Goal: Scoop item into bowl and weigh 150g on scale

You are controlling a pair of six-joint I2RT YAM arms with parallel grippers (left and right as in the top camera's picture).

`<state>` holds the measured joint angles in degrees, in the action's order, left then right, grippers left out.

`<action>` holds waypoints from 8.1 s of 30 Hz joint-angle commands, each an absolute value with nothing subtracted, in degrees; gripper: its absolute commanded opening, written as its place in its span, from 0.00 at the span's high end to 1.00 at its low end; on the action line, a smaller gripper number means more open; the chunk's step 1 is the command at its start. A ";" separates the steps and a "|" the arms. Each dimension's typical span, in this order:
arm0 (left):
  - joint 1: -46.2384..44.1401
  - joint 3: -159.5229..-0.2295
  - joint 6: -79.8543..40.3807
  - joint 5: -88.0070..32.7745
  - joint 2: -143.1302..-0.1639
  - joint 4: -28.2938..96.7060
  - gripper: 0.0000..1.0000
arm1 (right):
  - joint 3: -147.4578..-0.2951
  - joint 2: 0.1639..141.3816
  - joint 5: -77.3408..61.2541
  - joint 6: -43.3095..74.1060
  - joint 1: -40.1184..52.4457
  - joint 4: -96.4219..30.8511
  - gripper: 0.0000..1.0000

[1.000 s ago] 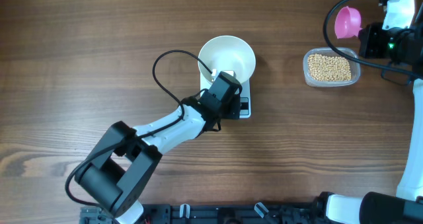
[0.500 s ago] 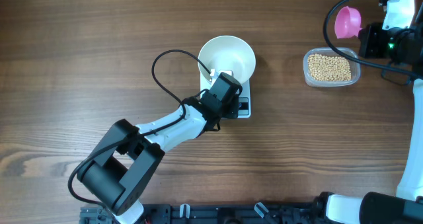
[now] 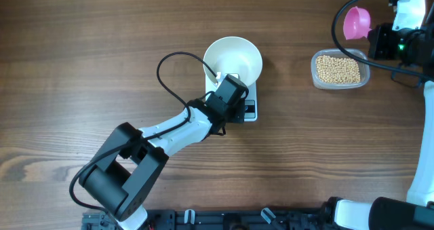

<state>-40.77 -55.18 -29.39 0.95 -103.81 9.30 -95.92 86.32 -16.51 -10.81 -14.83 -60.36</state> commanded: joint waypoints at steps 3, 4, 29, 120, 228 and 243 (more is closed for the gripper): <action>-41.04 -55.09 -28.75 -0.95 -104.49 10.11 0.96 | -95.88 86.80 -17.67 -11.44 -15.07 -60.23 0.96; -41.04 -55.09 -28.73 -0.99 -104.49 10.11 0.96 | -95.88 86.80 -17.67 -11.42 -15.07 -60.23 0.96; -41.04 -55.09 -28.73 -0.36 -106.10 10.33 0.96 | -95.88 86.80 -17.67 -11.55 -15.07 -60.23 0.96; -37.41 -58.39 -33.45 -1.72 -96.68 21.10 0.96 | -95.88 86.85 -19.40 -8.86 -15.07 -58.46 0.96; -39.27 -58.39 -33.30 -2.48 -108.57 14.81 0.96 | -95.88 86.91 -17.19 -9.06 -15.07 -59.13 0.96; -39.09 -58.76 -33.30 -1.83 -105.69 16.45 0.96 | -95.88 86.91 -17.21 -9.06 -15.07 -59.16 0.96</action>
<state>-39.11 -59.44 -32.93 -2.87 -105.67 15.68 -95.90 86.43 -17.76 -9.63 -14.83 -59.13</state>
